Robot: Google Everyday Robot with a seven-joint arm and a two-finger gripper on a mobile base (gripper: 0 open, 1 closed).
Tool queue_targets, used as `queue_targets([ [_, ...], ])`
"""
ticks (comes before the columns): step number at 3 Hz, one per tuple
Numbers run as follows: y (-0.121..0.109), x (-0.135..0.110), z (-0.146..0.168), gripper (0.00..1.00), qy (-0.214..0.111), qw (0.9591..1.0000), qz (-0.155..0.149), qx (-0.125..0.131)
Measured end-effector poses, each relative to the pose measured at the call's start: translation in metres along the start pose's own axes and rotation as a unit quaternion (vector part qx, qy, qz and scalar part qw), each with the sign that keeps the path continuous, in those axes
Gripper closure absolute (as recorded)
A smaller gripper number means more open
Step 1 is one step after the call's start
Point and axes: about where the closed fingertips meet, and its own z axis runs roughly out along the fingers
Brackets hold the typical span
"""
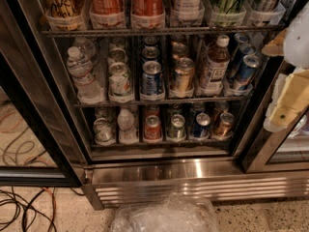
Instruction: Pick 7up can from bottom shelf of fridge
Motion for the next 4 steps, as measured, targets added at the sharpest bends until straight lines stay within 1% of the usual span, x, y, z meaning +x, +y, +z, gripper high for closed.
queue_targets([
  [1, 0.0, -0.001, -0.001, 0.0, -0.003, 1.0, 0.0, 0.001],
  [2, 0.004, -0.021, 0.004, 0.0, -0.051, 0.9985, 0.013, -0.016],
  [3, 0.011, -0.063, 0.025, 0.0, -0.15, 0.9849, 0.07, -0.051],
  [4, 0.03, -0.122, 0.036, 0.0, -0.244, 0.9559, 0.135, -0.092],
])
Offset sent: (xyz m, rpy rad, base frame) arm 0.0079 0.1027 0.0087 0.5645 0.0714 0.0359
